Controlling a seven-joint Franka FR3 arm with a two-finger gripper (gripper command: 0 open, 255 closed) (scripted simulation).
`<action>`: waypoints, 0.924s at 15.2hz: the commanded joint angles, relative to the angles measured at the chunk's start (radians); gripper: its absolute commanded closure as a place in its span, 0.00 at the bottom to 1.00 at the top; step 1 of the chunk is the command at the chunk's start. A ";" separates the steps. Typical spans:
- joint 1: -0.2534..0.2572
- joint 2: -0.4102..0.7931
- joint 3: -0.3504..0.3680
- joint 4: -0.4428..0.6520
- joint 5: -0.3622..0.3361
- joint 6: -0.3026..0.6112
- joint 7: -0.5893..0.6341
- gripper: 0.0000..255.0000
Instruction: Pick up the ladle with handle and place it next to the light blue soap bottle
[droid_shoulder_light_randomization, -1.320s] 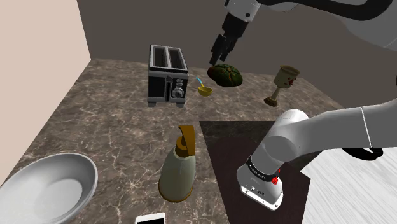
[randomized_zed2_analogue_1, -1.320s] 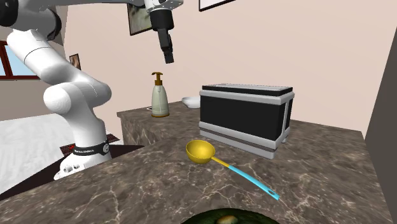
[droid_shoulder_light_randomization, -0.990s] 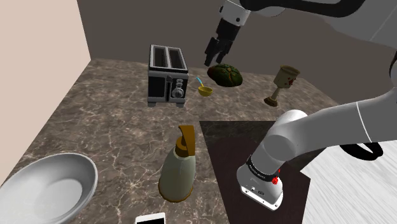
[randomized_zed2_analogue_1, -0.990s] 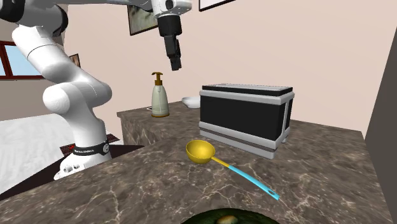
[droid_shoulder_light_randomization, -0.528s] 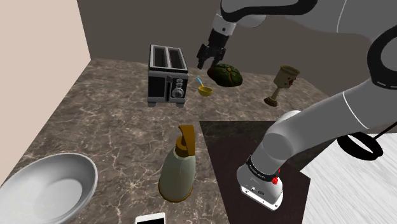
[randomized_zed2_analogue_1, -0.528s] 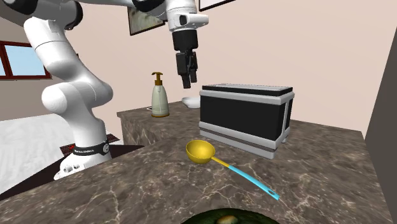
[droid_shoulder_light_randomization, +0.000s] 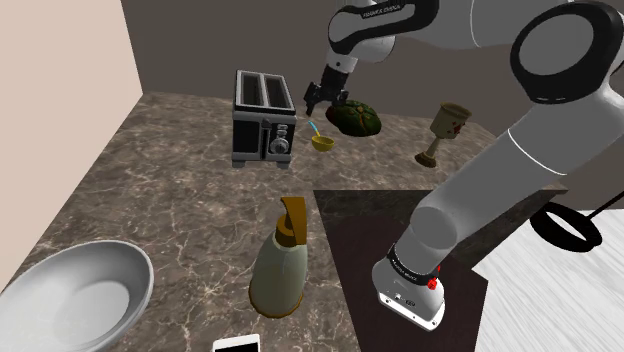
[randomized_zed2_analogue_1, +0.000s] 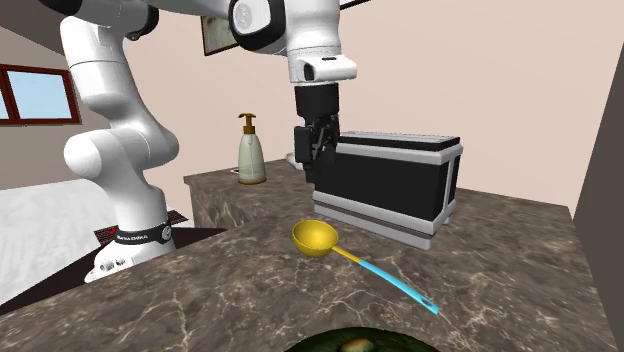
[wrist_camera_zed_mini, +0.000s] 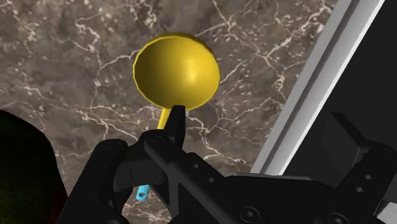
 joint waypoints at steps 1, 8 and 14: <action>-0.012 0.065 -0.014 0.029 0.015 0.023 0.021 0.00; -0.063 0.282 -0.069 0.118 0.084 0.096 0.063 0.00; -0.071 0.351 -0.073 0.113 0.116 0.156 0.061 0.00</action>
